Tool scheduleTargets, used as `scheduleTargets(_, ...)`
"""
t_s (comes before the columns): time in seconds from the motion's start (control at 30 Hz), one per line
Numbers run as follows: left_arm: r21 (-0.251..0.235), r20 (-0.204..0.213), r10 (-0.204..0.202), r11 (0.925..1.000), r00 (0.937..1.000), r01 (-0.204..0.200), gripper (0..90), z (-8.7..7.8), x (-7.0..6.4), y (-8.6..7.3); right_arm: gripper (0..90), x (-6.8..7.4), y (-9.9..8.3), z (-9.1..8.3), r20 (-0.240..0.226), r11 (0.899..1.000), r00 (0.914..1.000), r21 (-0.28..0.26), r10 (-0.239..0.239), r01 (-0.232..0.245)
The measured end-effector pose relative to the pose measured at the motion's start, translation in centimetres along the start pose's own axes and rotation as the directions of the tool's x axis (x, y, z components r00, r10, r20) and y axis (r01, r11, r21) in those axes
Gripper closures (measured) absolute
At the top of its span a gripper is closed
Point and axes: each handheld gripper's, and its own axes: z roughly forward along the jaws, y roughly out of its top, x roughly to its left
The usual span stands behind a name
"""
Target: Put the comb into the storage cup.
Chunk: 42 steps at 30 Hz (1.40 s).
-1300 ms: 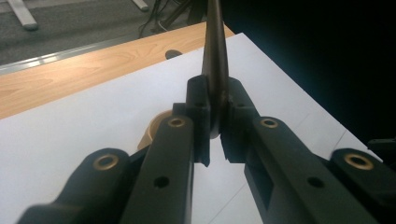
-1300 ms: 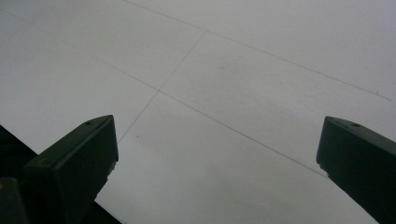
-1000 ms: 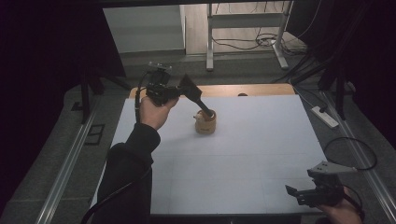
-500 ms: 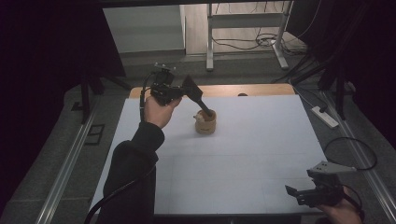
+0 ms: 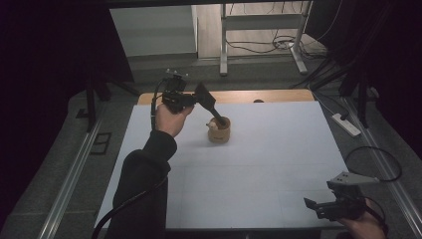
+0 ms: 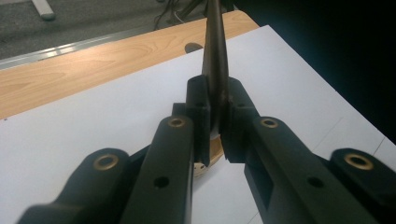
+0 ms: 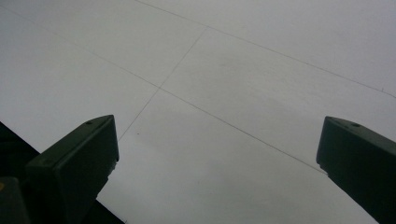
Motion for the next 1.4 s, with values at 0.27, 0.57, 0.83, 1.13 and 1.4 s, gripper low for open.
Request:
scheduleTargets(0.27, 0.002, 0.0, -0.01, 0.9999, 1.0, 0.01, 83.1, 0.7, 0.3, -0.4, 0.0, 0.0, 0.0, 0.0, -0.001, 1.0, 1.0, 0.0, 0.0, 0.0)
scheduleTargets(0.57, 0.003, 0.006, -0.025, 0.9997, 0.9997, 0.025, 83.0, 1.6, 0.6, -0.9, 0.0, 0.0, 0.0, 0.1, -0.003, 1.0, 1.0, 0.003, 0.0, 0.0)
scheduleTargets(0.83, -0.003, 0.01, -0.04, 0.9992, 0.9992, 0.04, 82.9, 2.3, 0.9, -1.6, 0.0, 0.0, 0.0, 0.1, -0.006, 1.0, 1.0, 0.004, 0.0, 0.0)
scheduleTargets(1.13, -0.006, 0.017, -0.069, 0.9976, 0.9975, 0.069, 83.0, 3.0, 1.6, -2.2, 0.0, 0.0, 0.0, 0.1, -0.007, 1.0, 1.0, 0.007, 0.0, 0.0)
scheduleTargets(1.4, -0.021, 0.032, -0.11, 0.9936, 0.9934, 0.111, 82.5, 3.1, 2.3, -2.9, 0.0, 0.0, 0.0, 0.1, -0.009, 1.0, 1.0, 0.009, 0.001, -0.001)
